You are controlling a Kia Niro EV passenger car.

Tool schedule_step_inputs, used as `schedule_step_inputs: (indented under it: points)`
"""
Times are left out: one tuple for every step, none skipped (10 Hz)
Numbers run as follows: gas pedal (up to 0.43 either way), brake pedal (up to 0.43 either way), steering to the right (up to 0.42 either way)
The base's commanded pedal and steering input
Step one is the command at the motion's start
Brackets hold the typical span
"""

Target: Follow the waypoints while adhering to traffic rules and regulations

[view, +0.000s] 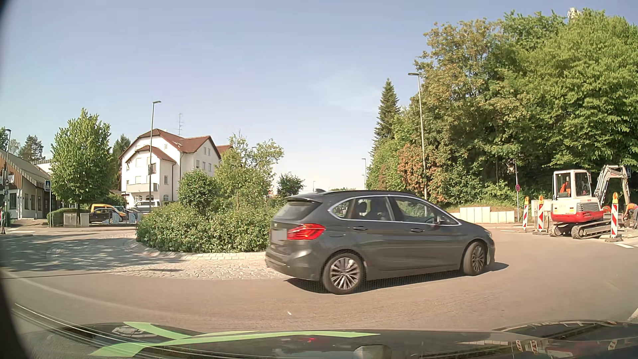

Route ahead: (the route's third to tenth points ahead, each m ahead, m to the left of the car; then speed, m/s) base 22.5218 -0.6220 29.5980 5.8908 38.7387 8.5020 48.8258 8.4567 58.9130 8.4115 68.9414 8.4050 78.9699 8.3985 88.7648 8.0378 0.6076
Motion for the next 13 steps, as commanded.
schedule_step_inputs:
  points:
    - [0.15, 0.0, 0.02]
    - [0.15, 0.0, 0.02]
    - [0.15, 0.0, 0.02]
    - [0.15, 0.0, 0.022]
    - [0.157, 0.0, 0.03]
    - [0.157, 0.0, 0.044]
    - [0.157, 0.0, 0.057]
    - [0.157, 0.0, 0.067]
    - [0.157, 0.0, 0.079]
    - [0.157, 0.0, 0.09]
    - [0.157, 0.0, 0.104]
    - [0.157, 0.0, 0.123]
    - [0.157, 0.0, 0.139]
